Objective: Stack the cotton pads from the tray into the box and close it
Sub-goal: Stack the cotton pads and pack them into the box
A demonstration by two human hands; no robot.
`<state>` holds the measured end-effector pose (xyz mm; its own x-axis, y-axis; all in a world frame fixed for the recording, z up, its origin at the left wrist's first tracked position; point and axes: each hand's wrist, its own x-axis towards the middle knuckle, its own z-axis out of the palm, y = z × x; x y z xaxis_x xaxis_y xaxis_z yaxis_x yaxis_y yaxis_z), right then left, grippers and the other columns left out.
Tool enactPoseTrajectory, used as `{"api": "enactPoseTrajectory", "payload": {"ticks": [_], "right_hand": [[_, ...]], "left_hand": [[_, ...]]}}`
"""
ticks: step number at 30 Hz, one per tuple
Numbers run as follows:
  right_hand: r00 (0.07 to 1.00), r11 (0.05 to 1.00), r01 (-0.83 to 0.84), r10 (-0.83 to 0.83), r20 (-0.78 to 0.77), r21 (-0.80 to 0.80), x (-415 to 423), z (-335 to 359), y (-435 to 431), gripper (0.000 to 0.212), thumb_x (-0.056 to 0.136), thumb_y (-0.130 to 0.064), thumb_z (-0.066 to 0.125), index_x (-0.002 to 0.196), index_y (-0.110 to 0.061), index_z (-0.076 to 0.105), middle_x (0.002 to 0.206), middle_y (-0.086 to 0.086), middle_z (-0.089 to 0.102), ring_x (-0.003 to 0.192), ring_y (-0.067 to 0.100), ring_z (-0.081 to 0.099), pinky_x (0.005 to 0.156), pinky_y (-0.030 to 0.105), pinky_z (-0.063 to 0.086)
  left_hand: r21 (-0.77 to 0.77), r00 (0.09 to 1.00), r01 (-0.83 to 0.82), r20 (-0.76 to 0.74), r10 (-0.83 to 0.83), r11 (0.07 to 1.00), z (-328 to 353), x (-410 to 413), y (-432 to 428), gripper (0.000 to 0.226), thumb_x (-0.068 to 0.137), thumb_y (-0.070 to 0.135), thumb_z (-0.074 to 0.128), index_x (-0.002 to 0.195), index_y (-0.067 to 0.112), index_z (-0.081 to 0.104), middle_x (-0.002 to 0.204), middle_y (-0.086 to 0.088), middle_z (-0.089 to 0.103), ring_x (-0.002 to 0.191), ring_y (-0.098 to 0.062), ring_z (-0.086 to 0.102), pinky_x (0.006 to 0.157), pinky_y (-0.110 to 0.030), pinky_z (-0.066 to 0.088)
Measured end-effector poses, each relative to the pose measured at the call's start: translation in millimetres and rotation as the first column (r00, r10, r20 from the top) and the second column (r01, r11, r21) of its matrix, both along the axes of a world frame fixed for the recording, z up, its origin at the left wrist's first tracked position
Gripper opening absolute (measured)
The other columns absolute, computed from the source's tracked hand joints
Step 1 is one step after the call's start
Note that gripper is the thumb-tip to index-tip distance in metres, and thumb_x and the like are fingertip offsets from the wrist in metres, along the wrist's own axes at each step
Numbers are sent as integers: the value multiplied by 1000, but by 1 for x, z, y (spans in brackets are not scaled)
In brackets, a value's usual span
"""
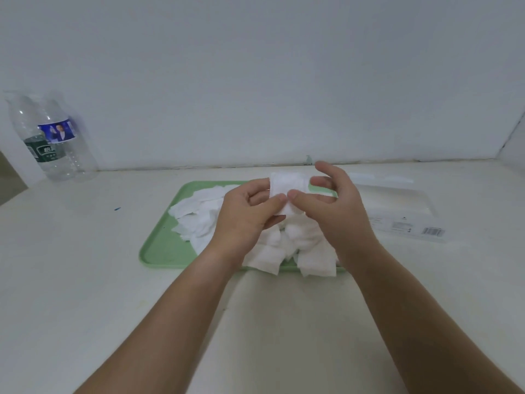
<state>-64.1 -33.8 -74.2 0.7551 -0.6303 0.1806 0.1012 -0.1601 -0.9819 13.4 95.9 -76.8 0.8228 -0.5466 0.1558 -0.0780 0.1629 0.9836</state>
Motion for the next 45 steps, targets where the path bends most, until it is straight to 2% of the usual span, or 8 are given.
{"api": "enactPoseTrajectory", "payload": {"ticks": [3,8,13,17,21,28,34,45], "right_hand": [[985,988,-147,142,-94,-41,-4,6,-10,69,78,-27,83,138,-33,50,115,-5,65,94,8,71,77,27,58],[983,975,-112,81,-164,-194,-23,22,-40,20,83,-17,78,101,-19,72,94,1,74,84,13,70,80,37,59],[976,975,15,-62,-208,-220,-46,47,-95,16,80,-10,76,95,-16,72,86,1,73,77,15,68,80,34,57],[948,944,160,-228,-220,-289,-49,60,-143,21,77,-8,72,97,-13,70,83,1,67,74,17,64,77,34,53],[922,896,134,-269,-279,-423,-40,58,-173,22,76,-15,76,96,-18,70,88,0,66,80,18,62,73,30,49],[854,759,-156,-218,-473,-632,-31,52,-181,17,80,-18,80,95,-19,73,86,-11,64,88,13,59,76,24,41],[776,621,-376,-194,-600,-688,-27,39,-171,18,79,-13,79,90,-24,70,92,-10,66,84,10,60,68,21,42],[772,473,-394,-294,-563,-788,-13,22,-147,14,82,-21,76,85,-28,63,89,-12,54,87,15,58,71,31,48]], "left_hand": [[56,997,13,76,-17,998,2,-3,-3,19,92,11,72,109,16,76,104,0,77,101,-13,73,79,-25,59],[110,995,6,102,-17,994,9,-10,-24,17,89,11,76,104,17,74,99,-3,74,85,-11,75,72,-25,60],[198,979,-73,202,32,977,11,-17,-68,17,96,18,66,112,15,69,104,-1,70,80,-17,75,74,-30,61],[504,799,-169,574,-181,847,7,-24,-105,31,95,26,63,126,28,64,129,5,61,98,-11,63,91,-26,50],[699,691,-250,614,-383,670,-2,-28,-129,36,97,32,60,133,32,59,140,-1,47,118,-22,55,99,-39,48],[658,641,-295,674,-367,693,-5,-45,-125,19,100,31,55,105,28,73,118,3,54,98,-17,61,85,-35,52],[595,632,-291,707,-316,749,-12,-68,-114,18,99,32,57,109,30,72,115,9,54,95,-14,59,83,-28,47],[587,610,-279,719,-332,760,-14,-65,-101,15,96,36,63,102,32,75,113,11,59,94,-12,59,86,-31,49]]}}
